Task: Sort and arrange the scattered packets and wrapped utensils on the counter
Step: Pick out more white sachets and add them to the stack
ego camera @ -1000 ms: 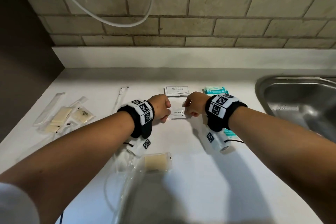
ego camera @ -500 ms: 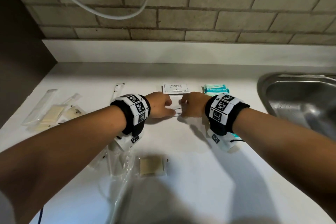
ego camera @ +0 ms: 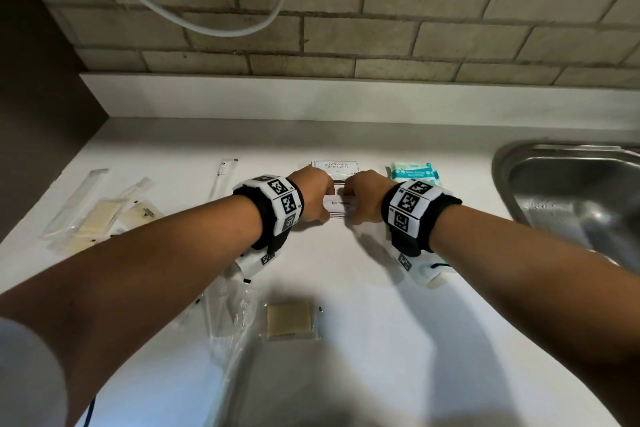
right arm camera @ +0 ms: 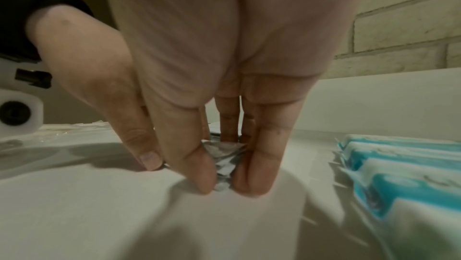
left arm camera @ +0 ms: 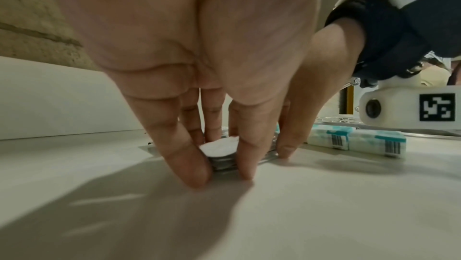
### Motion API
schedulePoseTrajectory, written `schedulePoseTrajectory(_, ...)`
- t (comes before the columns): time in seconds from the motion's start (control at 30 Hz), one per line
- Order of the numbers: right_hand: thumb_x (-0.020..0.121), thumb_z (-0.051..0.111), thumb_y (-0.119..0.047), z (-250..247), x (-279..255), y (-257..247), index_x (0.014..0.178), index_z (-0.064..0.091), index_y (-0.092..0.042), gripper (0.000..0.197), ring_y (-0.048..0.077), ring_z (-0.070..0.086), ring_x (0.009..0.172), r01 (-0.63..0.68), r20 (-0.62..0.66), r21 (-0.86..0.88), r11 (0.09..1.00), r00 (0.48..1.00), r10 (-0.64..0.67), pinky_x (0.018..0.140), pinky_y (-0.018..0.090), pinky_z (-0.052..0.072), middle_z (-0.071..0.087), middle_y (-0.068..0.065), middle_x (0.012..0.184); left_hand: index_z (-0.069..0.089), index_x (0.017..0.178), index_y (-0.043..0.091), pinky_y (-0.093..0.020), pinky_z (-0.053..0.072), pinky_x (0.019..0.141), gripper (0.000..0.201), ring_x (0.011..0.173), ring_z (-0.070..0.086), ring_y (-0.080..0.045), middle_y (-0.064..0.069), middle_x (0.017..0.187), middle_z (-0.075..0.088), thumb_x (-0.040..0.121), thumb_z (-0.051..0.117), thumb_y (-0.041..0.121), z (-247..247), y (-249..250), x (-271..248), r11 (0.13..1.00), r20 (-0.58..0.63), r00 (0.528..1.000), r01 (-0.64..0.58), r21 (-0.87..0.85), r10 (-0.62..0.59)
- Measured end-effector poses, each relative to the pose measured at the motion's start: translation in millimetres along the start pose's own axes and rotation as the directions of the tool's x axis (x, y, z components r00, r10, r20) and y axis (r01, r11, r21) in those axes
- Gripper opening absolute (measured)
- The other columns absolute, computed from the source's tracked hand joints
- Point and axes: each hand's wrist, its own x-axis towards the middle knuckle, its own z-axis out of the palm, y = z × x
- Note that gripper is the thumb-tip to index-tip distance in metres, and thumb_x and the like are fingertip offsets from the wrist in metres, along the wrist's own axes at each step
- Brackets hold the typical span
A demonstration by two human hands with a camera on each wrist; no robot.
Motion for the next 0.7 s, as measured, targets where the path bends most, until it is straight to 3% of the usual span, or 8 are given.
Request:
schedulePoseTrajectory(0.17, 0.072, 0.073, -0.023, -1.6, 3.1, 3.1, 0.099, 0.066, -0.009, 0.031, 0.025, 0.062, 0.088, -0.012, -0.006, -0.010, 1.000, 1.000, 0.012, 0.065, 0.025, 0.042, 0.061, 0.005, 0.089, 0.064, 0.118, 0.018, -0.026, 0.046, 0.078, 0.046, 0.100, 0.062, -0.027, -0.005, 0.114, 0.065, 0.075, 0.074, 0.027, 0.5, -0.5, 3.9, 1.000, -0.009, 1.000, -0.021, 0.014, 0.022)
schedulePoseTrajectory(0.33, 0.072, 0.075, -0.025, -4.6, 3.0, 5.0, 0.108, 0.065, -0.010, 0.040, 0.027, 0.064, 0.097, -0.024, 0.015, -0.023, 0.999, 1.000, 0.024, 0.076, 0.029, 0.052, 0.067, 0.008, 0.106, 0.058, 0.128, 0.017, -0.025, 0.041, 0.081, 0.052, 0.111, 0.058, -0.026, -0.006, 0.124, 0.060, 0.080, 0.073, 0.028, -4.9, 3.0, 2.4, 0.999, 0.017, 0.999, -0.052, -0.007, 0.052)
schedulePoseTrajectory(0.4, 0.073, 0.076, -0.028, -11.2, -20.3, -17.8, 0.118, 0.060, -0.012, 0.051, 0.027, 0.062, 0.102, 0.041, -0.039, -0.073, 0.997, 0.998, -0.044, 0.085, 0.033, 0.053, 0.064, 0.008, 0.114, 0.055, 0.131, 0.017, -0.025, 0.041, 0.086, 0.056, 0.114, 0.057, -0.025, -0.004, 0.128, 0.058, 0.080, 0.073, 0.028, -16.2, -6.3, -33.1, 1.000, -0.037, 0.999, -0.025, -0.013, 0.024)
schedulePoseTrajectory(0.5, 0.076, 0.072, -0.028, -19.7, -28.8, -26.0, 0.130, 0.051, -0.016, 0.059, 0.029, 0.062, 0.104, 0.045, -0.112, -0.149, 0.988, 0.992, -0.062, 0.077, 0.032, 0.050, 0.054, 0.007, 0.122, 0.054, 0.133, 0.017, -0.026, 0.043, 0.092, 0.057, 0.114, 0.057, -0.022, -0.004, 0.129, 0.057, 0.081, 0.073, 0.028, -26.1, -15.7, -39.2, 0.996, -0.095, 0.994, -0.067, -0.065, 0.061)
schedulePoseTrajectory(0.57, 0.080, 0.068, -0.030, -21.5, -44.1, -36.5, 0.128, 0.051, -0.016, 0.053, 0.028, 0.062, 0.103, 0.085, -0.129, -0.179, 0.980, 0.986, -0.109, 0.075, 0.031, 0.046, 0.055, 0.007, 0.121, 0.056, 0.131, 0.017, -0.022, 0.040, 0.085, 0.051, 0.101, 0.058, -0.018, -0.003, 0.127, 0.058, 0.084, 0.071, 0.027, -31.0, -20.0, -51.0, 0.993, -0.108, 0.991, -0.086, -0.077, 0.078)
schedulePoseTrajectory(0.7, 0.074, 0.073, -0.051, -8.5, -76.2, -68.3, 0.113, 0.056, -0.020, 0.053, 0.020, 0.059, 0.094, 0.308, 0.200, -0.111, 0.945, 0.938, -0.282, 0.081, 0.034, 0.051, 0.063, -0.002, 0.109, 0.060, 0.123, 0.020, -0.021, 0.043, 0.078, 0.036, 0.087, 0.062, -0.015, 0.004, 0.117, 0.064, 0.089, 0.066, 0.025, -42.7, -39.1, -76.1, 0.980, -0.096, 0.994, -0.069, -0.187, 0.052)
